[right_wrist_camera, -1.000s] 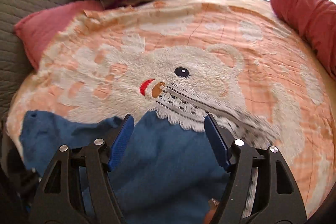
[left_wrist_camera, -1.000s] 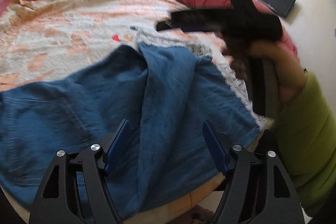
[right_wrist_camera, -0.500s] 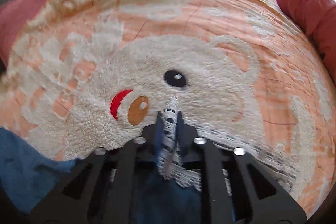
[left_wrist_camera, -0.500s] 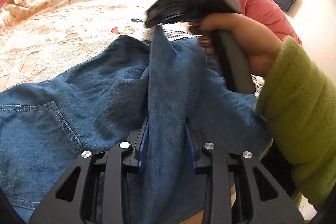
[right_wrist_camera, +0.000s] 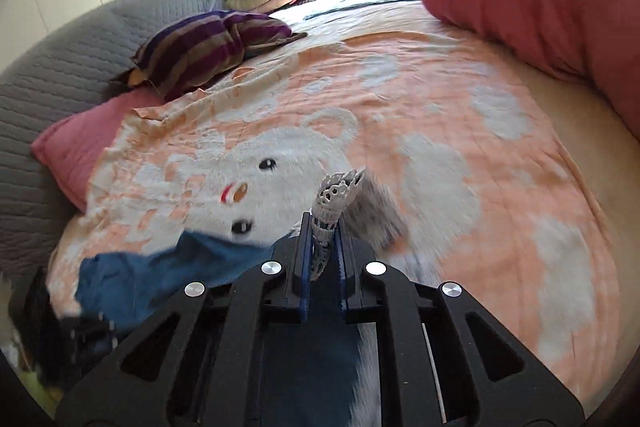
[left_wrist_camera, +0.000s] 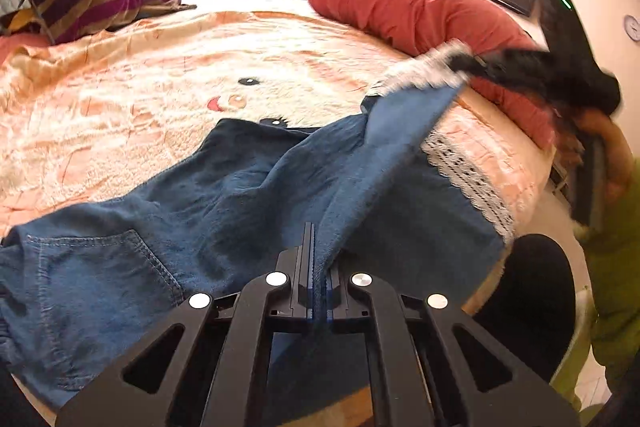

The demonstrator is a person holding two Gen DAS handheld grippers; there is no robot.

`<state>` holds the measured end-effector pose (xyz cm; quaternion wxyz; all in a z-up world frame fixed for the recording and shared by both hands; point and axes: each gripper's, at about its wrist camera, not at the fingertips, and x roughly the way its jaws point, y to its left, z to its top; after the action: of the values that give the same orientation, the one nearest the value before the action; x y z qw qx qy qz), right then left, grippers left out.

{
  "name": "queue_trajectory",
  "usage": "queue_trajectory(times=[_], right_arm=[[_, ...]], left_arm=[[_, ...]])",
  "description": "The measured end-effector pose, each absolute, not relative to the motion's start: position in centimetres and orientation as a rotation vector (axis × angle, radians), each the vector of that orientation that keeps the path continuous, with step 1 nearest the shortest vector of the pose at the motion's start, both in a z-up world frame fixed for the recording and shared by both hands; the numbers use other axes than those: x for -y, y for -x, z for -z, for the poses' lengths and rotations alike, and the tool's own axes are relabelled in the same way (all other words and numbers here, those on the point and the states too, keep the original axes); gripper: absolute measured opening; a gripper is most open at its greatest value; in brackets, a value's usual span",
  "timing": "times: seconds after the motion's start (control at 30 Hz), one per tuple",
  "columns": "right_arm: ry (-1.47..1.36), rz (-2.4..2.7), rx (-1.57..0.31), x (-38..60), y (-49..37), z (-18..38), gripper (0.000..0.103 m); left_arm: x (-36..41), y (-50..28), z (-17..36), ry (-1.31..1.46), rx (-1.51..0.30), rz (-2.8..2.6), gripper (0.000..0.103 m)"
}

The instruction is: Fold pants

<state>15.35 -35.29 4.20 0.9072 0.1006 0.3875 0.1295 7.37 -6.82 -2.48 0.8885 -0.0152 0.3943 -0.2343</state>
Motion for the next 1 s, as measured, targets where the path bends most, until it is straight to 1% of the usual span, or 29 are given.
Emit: queue_trajectory(times=[0.2, 0.3, 0.5, 0.63, 0.67, 0.73, 0.8, 0.83, 0.87, 0.93, 0.97, 1.0], right_arm=[[-0.283, -0.235, -0.820, 38.5, -7.6, -2.3, 0.005], [-0.306, -0.215, -0.851, 39.0, -5.1, -0.8, 0.005], [-0.345, -0.189, -0.926, 39.6, -3.0, 1.7, 0.005], [-0.309, -0.160, -0.965, 39.4, -2.6, 2.8, 0.005], [-0.301, -0.144, -0.984, 39.3, -2.6, 3.3, 0.005], [-0.294, -0.124, -1.015, 39.5, -2.8, 4.2, 0.006], [-0.295, -0.106, -1.035, 39.8, -2.7, 4.6, 0.012], [-0.285, -0.098, -1.036, 39.8, -2.5, 4.6, 0.018], [-0.272, -0.075, -1.027, 39.9, -2.3, 4.2, 0.022], [-0.233, -0.038, -0.960, 40.0, -1.5, 2.5, 0.023], [-0.210, -0.031, -0.932, 39.9, -1.2, 1.8, 0.026], [-0.186, -0.037, -0.903, 39.5, -1.1, 1.0, 0.028]], left_arm=[[7.3, -5.8, 2.6, 0.004, -0.829, 0.521, 0.003], [7.9, -4.8, 3.0, -0.038, -0.841, 0.535, 0.003], [8.5, -3.5, 4.4, -0.097, -0.885, 0.541, 0.003], [8.8, -3.4, 5.3, -0.113, -0.911, 0.543, 0.003], [8.8, -3.5, 5.4, -0.116, -0.915, 0.543, 0.006], [8.9, -3.6, 5.7, -0.125, -0.924, 0.549, 0.007], [9.0, -3.4, 5.8, -0.133, -0.918, 0.551, 0.007], [8.9, -3.4, 5.7, -0.132, -0.920, 0.556, 0.007], [8.8, -3.3, 5.7, -0.131, -0.922, 0.558, 0.009], [8.1, -2.8, 5.0, -0.108, -0.925, 0.570, 0.031], [7.5, -2.5, 4.6, -0.083, -0.920, 0.576, 0.052], [6.8, -2.3, 4.2, -0.060, -0.912, 0.575, 0.055]])
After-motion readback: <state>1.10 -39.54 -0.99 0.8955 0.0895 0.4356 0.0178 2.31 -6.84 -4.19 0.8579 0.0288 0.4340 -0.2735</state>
